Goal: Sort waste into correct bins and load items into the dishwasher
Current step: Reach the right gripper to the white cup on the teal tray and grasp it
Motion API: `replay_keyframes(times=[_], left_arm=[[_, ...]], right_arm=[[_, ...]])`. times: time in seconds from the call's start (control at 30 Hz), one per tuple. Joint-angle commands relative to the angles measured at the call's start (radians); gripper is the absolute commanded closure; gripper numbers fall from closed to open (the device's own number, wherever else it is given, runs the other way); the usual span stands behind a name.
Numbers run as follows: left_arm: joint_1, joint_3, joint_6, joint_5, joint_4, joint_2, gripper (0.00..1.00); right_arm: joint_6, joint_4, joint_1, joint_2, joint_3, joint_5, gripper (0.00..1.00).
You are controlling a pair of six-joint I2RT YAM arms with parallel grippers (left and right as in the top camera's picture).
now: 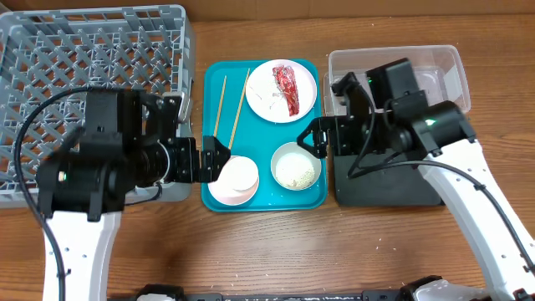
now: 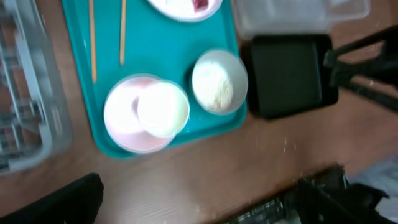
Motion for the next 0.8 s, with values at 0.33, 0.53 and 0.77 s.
replay_keyframes(times=[0.33, 0.53, 0.77], left_arm=[[0.035, 0.079, -0.309, -0.447, -0.137, -0.042, 0.00], [0.039, 0.078, -0.309, -0.455, -0.183, -0.065, 0.00], [0.039, 0.078, -0.309, -0.458, -0.204, -0.062, 0.00]], right_arm=[[0.190, 0.086, 0.325, 0.188, 0.012, 0.213, 0.35], [0.259, 0.166, 0.373, 0.312, 0.012, 0.254, 0.44], [0.259, 0.261, 0.398, 0.400, 0.012, 0.266, 0.62]])
